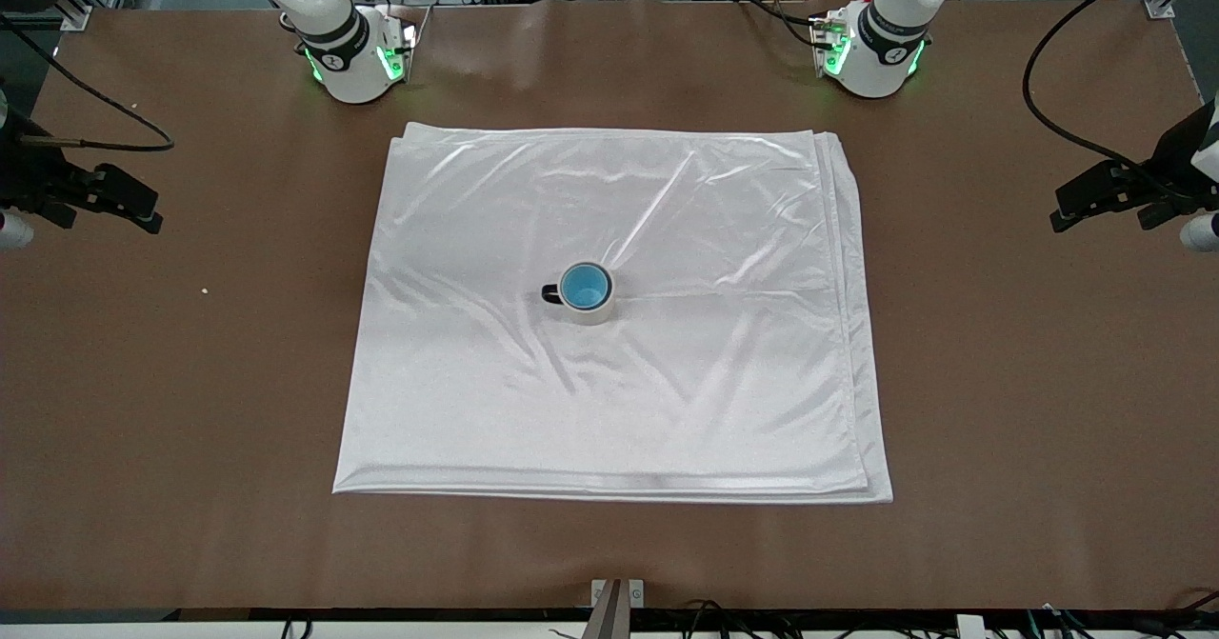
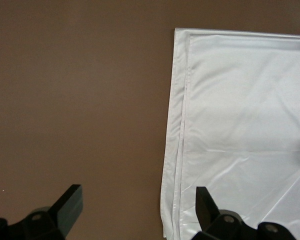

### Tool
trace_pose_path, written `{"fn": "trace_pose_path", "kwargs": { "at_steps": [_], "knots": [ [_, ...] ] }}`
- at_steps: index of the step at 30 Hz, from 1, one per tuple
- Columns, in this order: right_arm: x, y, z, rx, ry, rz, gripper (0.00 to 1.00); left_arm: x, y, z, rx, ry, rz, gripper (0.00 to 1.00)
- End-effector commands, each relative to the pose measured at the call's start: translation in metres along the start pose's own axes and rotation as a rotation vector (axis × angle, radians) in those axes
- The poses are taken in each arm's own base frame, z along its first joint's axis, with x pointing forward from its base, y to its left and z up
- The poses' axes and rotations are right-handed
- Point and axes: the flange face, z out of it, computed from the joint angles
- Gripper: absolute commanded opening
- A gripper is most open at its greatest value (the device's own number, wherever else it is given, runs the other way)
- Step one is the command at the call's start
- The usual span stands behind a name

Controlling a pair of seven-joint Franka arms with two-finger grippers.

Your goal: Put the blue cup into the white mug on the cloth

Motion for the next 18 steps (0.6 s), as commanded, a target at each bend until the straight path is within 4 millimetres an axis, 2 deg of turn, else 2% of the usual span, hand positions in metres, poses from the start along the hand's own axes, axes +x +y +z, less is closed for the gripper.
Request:
{"fn": "trace_pose_path", "kwargs": {
  "at_steps": [1,18],
  "knots": [
    [-0.0047,0.0014,-0.0025,0.016,0.003,0.023,1.00,-0.0013,0.0000,0.0056,-0.013,-0.015,0.024,1.00],
    [-0.0044,0.0044,-0.0030,0.028,0.004,0.031,1.00,0.0027,0.0004,0.0061,-0.015,0.005,0.023,1.00]
  ]
}}
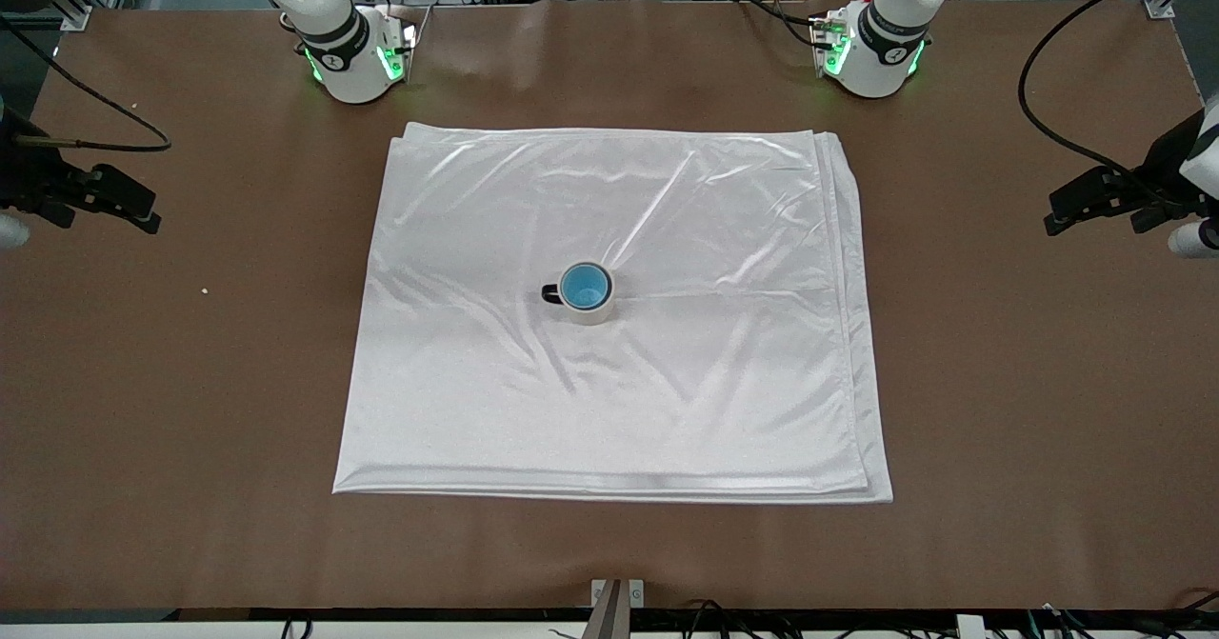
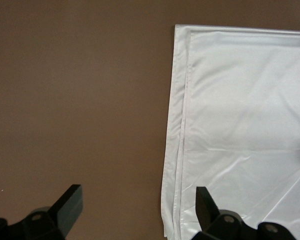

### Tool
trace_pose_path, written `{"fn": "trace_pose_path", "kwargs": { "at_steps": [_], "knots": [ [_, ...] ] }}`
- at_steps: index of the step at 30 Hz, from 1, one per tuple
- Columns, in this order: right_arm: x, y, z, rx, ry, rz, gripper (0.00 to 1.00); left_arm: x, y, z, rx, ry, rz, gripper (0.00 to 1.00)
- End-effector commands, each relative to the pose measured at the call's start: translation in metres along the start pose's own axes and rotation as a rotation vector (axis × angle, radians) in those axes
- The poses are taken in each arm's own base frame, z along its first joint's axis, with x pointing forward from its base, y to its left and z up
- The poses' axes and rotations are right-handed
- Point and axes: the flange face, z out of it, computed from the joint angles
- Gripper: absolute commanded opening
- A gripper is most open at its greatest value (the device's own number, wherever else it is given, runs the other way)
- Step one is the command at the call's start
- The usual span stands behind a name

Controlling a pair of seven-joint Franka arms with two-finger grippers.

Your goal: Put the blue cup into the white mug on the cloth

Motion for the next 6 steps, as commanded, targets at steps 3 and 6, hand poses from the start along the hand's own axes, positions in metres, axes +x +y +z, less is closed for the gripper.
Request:
{"fn": "trace_pose_path", "kwargs": {
  "at_steps": [3,6],
  "knots": [
    [-0.0048,0.0011,-0.0031,0.021,0.003,0.022,1.00,0.0004,0.0004,-0.0015,-0.017,0.012,0.019,1.00],
    [-0.0049,0.0020,-0.0029,0.020,0.001,0.024,1.00,0.0004,0.0004,-0.0015,-0.017,0.012,0.019,1.00]
  ]
}}
